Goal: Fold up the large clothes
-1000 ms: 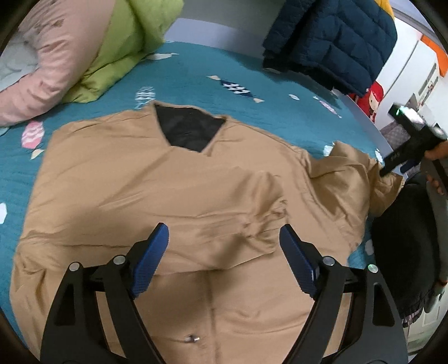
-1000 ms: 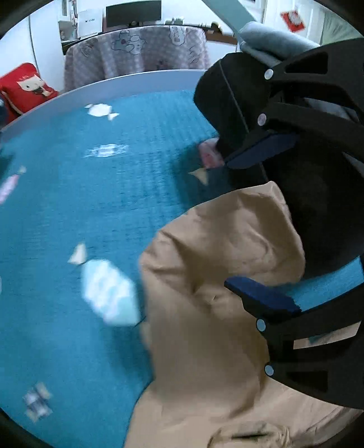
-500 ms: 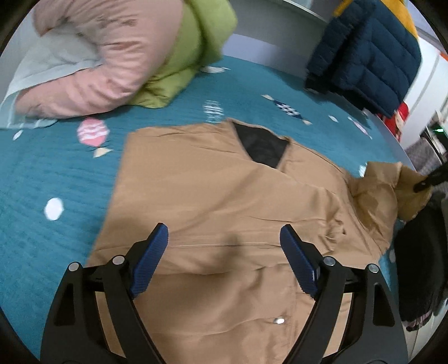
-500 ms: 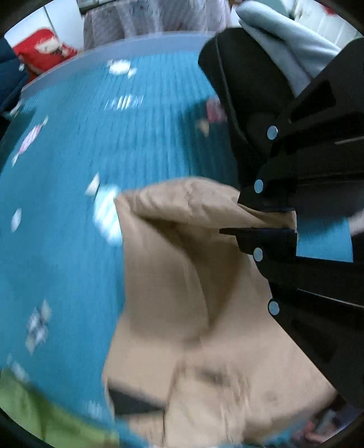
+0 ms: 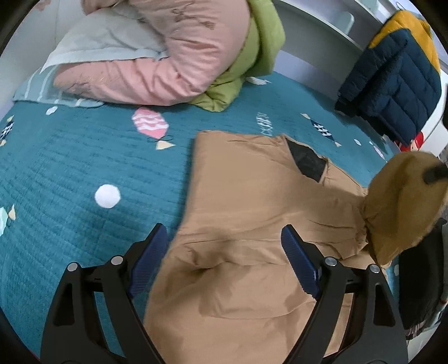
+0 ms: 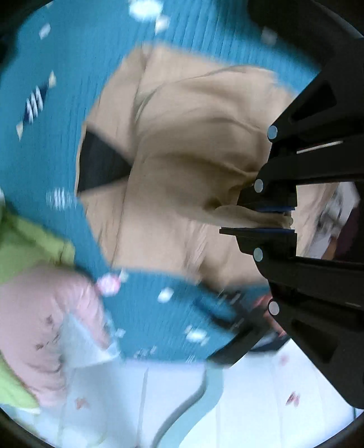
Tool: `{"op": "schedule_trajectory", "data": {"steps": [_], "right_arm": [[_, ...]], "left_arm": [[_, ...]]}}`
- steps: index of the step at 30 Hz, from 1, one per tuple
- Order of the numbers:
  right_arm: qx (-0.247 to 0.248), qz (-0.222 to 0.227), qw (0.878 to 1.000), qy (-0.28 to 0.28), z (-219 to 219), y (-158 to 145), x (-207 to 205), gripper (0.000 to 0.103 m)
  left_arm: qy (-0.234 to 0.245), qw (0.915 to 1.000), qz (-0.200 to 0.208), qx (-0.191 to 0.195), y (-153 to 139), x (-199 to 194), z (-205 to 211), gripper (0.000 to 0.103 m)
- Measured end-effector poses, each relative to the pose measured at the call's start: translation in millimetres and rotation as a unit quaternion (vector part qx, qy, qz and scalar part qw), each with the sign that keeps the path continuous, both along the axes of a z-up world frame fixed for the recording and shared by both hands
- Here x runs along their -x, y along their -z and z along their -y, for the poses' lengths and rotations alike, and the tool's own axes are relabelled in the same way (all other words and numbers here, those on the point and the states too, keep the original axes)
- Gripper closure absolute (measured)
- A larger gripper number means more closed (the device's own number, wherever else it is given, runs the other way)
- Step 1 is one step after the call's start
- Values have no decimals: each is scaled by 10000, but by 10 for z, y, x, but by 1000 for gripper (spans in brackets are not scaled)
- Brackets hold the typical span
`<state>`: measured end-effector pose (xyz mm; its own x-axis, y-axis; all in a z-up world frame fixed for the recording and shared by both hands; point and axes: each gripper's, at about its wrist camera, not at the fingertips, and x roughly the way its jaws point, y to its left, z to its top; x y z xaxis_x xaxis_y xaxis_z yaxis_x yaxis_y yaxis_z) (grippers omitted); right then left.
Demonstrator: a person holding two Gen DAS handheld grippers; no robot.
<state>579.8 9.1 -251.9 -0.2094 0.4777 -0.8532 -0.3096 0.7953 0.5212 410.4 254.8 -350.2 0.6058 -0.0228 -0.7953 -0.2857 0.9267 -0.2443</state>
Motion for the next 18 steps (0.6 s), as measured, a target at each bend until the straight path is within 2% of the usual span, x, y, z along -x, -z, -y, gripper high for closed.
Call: {"op": "schedule_trajectory", "data": {"steps": [3,7,9,11,14,16,17,18], "right_arm": [[-500,-345,9975,350,-409,250,-81,92],[-621,-507,9933,834,-824,710,-220,91],[-621,-815,9907,898,-950,1010,-250,86],[-529,-725,9911,981,-1061,1238,-247,84],[-481,-480,9918,1078,-1142,1474,-253,74],[-529,-354,9921,1083,-1153,1558,-249,71],[-588,-361,9913,1119,-1137,1588,-245,63],[-653,-448,9896,1200,-1124,1608,-236,49]], "left_arm": [[-54,10000,-36,48,30,29,-122,18],[-145,9998,-75,121,80,42,-270,18],[-175,9997,-107,133,105,58,-326,18],[-180,9997,-124,112,125,70,-350,18],[-178,9997,-155,113,153,65,-379,18],[-185,9996,-166,135,162,68,-380,18],[-183,9996,-168,138,159,67,-372,18],[-184,9996,-169,135,155,60,-374,18]]}}
